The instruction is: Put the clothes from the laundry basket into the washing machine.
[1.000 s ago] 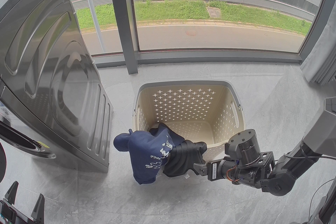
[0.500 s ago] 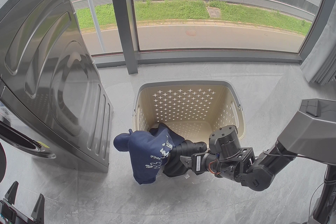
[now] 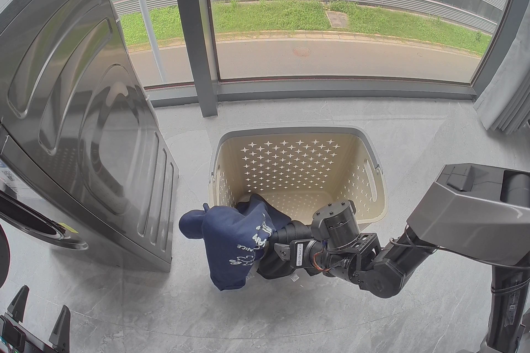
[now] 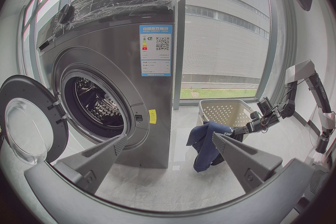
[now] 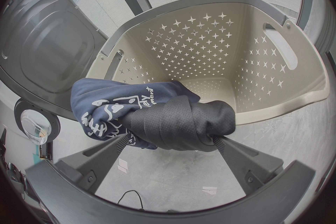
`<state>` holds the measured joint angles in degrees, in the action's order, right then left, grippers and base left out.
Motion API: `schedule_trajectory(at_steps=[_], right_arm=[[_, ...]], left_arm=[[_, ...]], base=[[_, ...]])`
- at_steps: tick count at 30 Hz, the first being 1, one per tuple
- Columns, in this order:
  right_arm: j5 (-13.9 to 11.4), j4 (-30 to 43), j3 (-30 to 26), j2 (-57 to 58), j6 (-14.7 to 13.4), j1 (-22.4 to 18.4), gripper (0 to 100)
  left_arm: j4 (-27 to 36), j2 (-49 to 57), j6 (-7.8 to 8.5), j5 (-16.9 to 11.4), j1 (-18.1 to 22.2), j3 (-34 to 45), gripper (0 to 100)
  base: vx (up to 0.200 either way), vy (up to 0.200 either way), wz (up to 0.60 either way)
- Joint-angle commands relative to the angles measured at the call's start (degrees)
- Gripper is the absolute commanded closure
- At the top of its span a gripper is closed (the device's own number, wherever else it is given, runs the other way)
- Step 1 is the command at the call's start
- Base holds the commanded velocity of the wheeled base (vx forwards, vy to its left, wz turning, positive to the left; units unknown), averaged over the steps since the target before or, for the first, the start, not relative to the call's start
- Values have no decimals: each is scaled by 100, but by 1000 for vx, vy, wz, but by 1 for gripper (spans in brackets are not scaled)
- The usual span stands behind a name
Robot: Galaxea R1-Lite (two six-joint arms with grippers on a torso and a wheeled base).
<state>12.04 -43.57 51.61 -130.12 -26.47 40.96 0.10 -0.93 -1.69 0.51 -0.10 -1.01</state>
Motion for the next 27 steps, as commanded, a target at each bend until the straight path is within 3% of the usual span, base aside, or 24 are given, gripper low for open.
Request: schedule_trajectory(at_steps=[1,8,13,14,27], right_arm=[[8,-11,156,-242,-17,0,0],[17,-73,402,-549,-227,-18,0],[26,-644,402,-751,-175,-27,0],[35,-714,402,-787,-166,-35,100],[44,-758,103,-400,-184,8,100]], left_arm=[[-1,40,-6,2,1,92,0],[-1,40,-6,2,1,92,0],[-1,40,-6,2,1,92,0],[-1,40,-6,2,1,92,0],[-1,40,-6,2,1,92,0]], base=[[0,0,0],[0,0,0],[0,0,0],[0,0,0],[0,0,0]])
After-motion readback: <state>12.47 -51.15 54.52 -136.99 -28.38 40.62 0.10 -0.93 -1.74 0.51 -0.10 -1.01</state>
